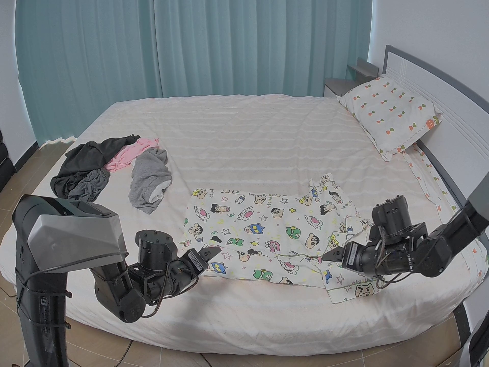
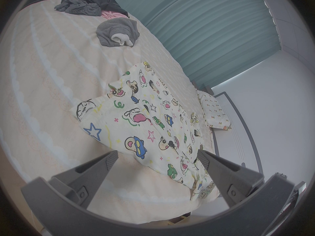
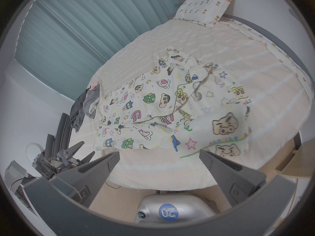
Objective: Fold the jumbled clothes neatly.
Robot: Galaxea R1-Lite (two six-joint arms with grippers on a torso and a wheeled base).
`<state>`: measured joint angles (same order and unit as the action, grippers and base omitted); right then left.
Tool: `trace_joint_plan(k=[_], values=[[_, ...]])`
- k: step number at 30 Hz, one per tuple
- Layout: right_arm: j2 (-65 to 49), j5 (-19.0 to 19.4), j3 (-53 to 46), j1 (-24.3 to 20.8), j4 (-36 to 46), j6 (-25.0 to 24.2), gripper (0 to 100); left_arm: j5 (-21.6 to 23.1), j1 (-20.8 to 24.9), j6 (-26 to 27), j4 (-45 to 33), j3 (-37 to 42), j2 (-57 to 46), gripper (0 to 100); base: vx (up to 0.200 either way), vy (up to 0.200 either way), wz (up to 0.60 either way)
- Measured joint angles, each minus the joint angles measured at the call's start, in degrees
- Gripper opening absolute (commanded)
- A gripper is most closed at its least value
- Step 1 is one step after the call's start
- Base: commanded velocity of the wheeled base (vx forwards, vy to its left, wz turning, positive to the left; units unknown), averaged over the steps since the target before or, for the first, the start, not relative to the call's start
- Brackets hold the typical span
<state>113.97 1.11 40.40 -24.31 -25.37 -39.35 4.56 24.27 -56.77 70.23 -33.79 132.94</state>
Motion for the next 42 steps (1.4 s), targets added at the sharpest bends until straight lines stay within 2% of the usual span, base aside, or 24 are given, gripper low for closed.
trace_joint_plan(k=[6, 14, 25, 35, 42], values=[[7.4, 0.0, 5.4, -2.9, -3.4, 0.1, 100, 0.4, -0.3, -1.1, 0.2, 0.1, -0.1, 100, 0.0, 0.0, 0.0], [13.0, -0.1, 9.7, -5.5, -3.2, 0.5, 100, 0.3, -0.3, -1.0, 0.2, 0.0, -0.1, 100, 0.0, 0.0, 0.0], [17.9, -0.3, 17.5, -5.6, 3.0, 0.6, 100, 0.0, -0.1, -0.7, 0.1, -0.1, 0.0, 100, 0.0, 0.0, 0.0], [24.3, -7.4, 25.8, -4.1, 4.0, 3.4, 100, -0.1, 0.0, -0.6, 0.1, -0.2, 0.0, 100, 0.0, 0.0, 0.0], [25.7, -10.0, 28.4, -3.4, 3.2, 5.0, 100, -0.1, 0.1, -0.6, 0.2, -0.2, 0.0, 100, 0.0, 0.0, 0.0]])
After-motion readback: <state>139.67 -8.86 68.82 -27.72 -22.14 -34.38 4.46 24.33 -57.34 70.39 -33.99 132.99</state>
